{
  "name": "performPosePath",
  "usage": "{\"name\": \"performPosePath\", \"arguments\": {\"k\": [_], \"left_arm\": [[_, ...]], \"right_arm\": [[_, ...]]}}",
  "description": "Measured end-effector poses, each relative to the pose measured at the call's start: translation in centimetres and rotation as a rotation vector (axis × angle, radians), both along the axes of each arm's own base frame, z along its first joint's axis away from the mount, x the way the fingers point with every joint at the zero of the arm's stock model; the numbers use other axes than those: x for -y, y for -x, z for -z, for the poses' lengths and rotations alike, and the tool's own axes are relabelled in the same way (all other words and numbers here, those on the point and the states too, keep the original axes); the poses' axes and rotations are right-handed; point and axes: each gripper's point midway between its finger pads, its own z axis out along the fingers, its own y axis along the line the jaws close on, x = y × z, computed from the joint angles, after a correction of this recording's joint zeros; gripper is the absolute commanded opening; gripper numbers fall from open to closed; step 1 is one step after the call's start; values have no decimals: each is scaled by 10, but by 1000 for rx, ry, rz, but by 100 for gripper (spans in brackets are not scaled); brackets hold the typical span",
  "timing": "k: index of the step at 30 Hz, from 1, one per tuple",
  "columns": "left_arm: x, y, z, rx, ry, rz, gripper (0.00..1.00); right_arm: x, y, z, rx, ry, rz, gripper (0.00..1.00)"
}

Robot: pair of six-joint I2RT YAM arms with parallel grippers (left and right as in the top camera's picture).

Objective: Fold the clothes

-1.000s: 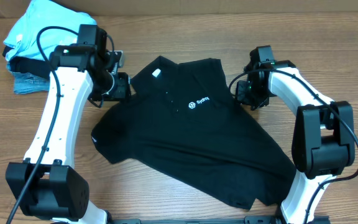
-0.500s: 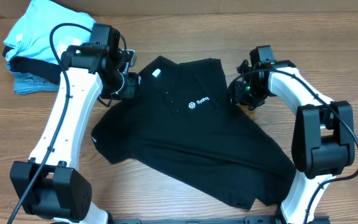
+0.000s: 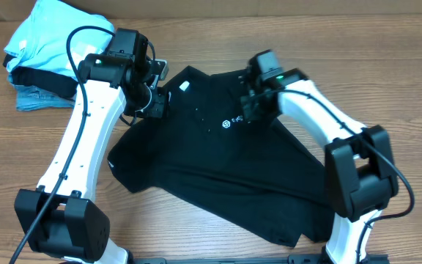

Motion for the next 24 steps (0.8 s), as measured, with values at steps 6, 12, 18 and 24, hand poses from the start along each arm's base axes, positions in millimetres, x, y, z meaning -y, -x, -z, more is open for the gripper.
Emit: {"name": "performPosePath", "arguments": {"k": [6, 12, 18, 24], "left_arm": [[0, 2, 0, -7, -1, 0, 55], [0, 2, 0, -8, -1, 0, 55], [0, 2, 0, -8, -1, 0, 55], [0, 2, 0, -8, -1, 0, 56]], "right_arm": [[11, -3, 22, -9, 92, 101, 47], [32, -9, 31, -16, 133, 178, 47], [33, -11, 31, -11, 128, 190, 20], [37, -6, 31, -34, 139, 202, 4]]}}
